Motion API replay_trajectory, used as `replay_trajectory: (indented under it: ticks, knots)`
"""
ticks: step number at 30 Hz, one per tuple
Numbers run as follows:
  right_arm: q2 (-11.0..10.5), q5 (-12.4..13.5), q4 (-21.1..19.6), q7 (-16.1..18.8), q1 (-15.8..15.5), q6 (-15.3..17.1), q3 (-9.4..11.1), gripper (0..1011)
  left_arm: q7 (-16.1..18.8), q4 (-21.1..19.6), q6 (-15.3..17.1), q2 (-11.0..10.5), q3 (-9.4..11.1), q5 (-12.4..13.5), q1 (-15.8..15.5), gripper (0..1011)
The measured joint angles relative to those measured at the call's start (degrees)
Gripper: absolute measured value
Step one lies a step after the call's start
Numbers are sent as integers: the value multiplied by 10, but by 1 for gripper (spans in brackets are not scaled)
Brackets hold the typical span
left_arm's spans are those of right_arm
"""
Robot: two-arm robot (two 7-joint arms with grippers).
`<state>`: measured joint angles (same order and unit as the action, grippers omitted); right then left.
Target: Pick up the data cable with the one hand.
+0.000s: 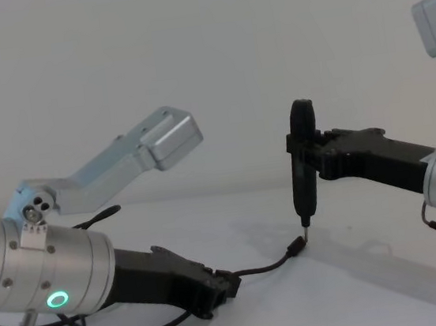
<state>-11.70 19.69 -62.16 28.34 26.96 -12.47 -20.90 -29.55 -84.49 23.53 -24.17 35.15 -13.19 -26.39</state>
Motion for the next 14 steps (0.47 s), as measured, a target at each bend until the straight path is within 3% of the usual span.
replay_trajectory:
  ticks: [14]
  knots:
    - [0,0,1,0,0,0,0,274,0,0,0,0,0,0,0,42]
